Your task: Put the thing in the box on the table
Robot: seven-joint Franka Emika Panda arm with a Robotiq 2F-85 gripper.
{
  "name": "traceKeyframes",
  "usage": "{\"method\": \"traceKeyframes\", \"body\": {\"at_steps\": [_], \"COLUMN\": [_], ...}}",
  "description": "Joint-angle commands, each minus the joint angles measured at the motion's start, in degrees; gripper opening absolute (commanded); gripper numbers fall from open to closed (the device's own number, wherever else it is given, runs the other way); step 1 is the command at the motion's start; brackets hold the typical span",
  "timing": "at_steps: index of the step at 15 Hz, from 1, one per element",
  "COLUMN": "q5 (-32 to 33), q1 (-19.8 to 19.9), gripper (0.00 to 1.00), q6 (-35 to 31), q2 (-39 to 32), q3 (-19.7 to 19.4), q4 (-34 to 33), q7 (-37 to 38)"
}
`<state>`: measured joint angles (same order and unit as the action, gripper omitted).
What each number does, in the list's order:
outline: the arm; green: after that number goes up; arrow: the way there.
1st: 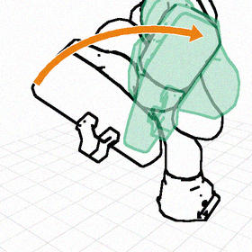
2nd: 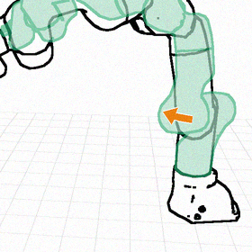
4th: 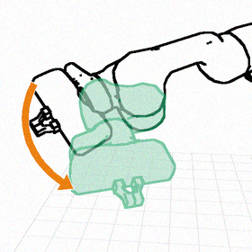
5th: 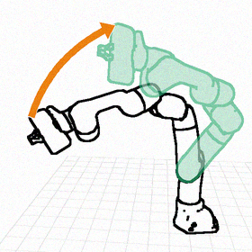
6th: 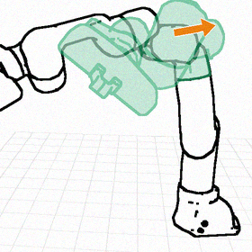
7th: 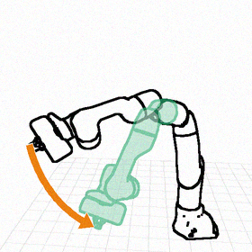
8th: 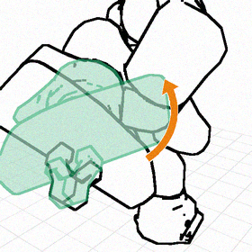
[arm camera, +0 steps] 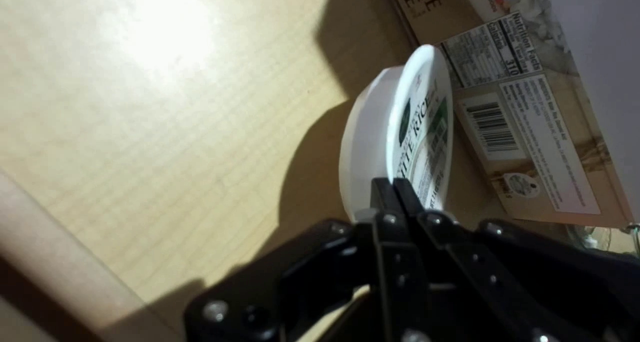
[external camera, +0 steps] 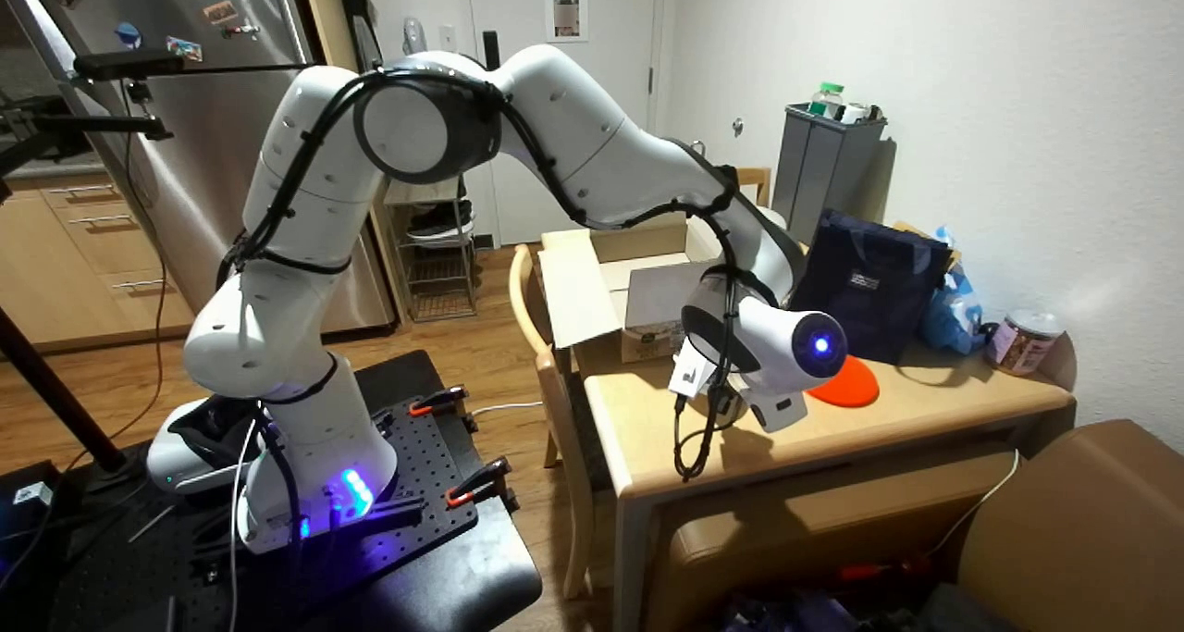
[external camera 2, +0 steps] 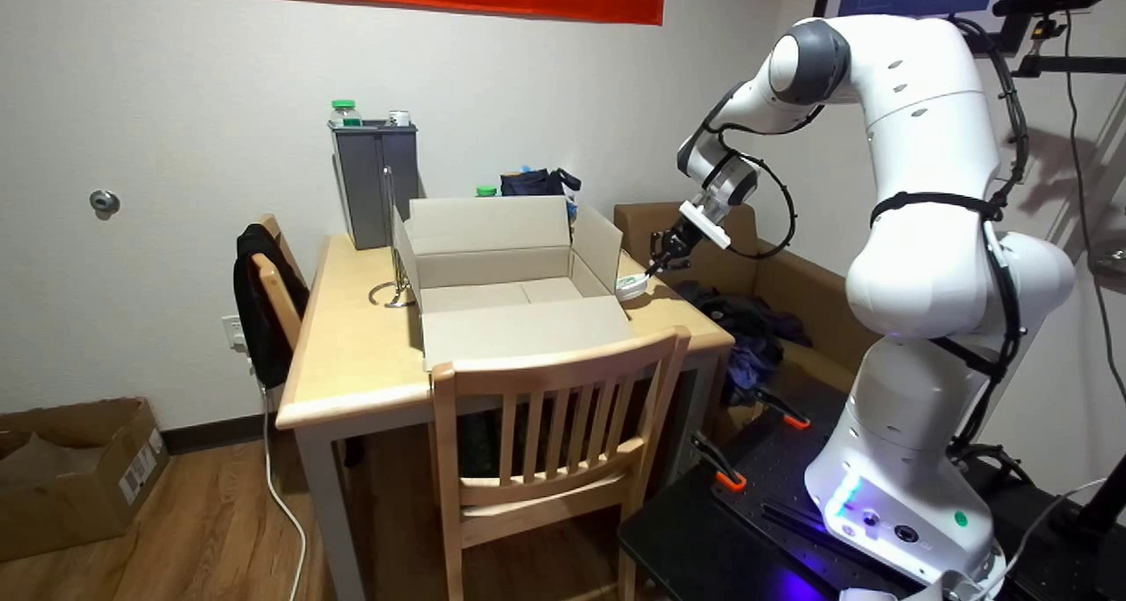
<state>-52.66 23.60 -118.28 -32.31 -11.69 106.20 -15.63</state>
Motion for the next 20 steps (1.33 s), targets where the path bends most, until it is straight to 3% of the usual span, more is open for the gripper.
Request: {"method": "traceKeyframes", "body": {"at_steps": [1, 4, 6, 7, 13, 17, 20], "q5": [3.23, 6.4, 8.17, 9.08, 13.72, 19.2, 24.26], "q1": [0.68, 0.56, 0.34, 0.18, -0.35, -1.87, -3.34], "gripper": [0.01, 0.01, 0.2, 0.36, 0.81, 0.92, 0.93], "q6": [0.67, 0.99, 0.89, 0.68, 0.69, 0.33, 0.31], "q2": [-0.19, -0.91, -1.02, -1.13, 1.0, 8.58, 14.45], "q3": [-0.88, -0.61, -0.28, -0.15, 0.06, -0.79, -0.75], "q4": [-1.03, -2.6, -3.07, -3.45, -4.5, -2.42, -1.51], "q7": [-0.51, 0.82, 0.91, 1.12, 2.43, 6.91, 10.89]}}
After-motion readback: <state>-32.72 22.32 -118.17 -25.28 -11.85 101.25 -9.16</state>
